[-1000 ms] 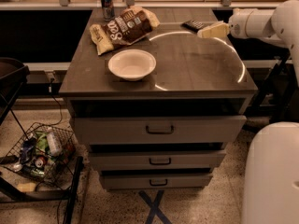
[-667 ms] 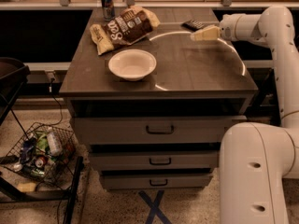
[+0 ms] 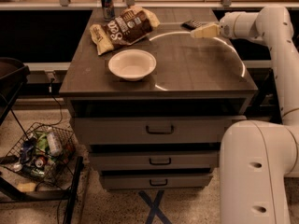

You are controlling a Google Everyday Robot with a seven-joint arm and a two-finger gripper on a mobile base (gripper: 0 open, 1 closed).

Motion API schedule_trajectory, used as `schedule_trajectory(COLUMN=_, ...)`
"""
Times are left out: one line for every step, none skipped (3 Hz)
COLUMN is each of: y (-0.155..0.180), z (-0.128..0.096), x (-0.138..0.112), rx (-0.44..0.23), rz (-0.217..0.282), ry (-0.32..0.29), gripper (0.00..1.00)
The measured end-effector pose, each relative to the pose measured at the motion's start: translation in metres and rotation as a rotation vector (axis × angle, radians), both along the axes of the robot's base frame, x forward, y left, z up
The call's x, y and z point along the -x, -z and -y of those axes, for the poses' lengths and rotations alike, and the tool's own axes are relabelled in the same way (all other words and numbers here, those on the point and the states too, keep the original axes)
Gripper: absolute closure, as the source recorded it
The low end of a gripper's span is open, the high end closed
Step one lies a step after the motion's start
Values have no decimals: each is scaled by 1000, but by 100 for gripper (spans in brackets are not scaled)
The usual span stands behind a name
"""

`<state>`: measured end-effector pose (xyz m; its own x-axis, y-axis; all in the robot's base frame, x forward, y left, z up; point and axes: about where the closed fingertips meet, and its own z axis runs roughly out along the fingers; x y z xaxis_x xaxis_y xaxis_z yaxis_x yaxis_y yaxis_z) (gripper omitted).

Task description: Place rxbar chocolate into paper bowl

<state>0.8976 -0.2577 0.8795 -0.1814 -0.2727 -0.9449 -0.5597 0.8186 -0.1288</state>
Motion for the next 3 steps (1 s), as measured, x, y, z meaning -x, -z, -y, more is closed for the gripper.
schedule_trajectory(y=-16, z=5, x=-16, rx=-10, rz=43, ry=107, gripper=0)
schedule_trajectory(y=-9, z=5, x=-22, rx=-14, rz=53, ry=138, gripper=0)
schedule_trajectory(y=-7, z=1, x=-24, rx=-8, rz=50, ry=136, gripper=0)
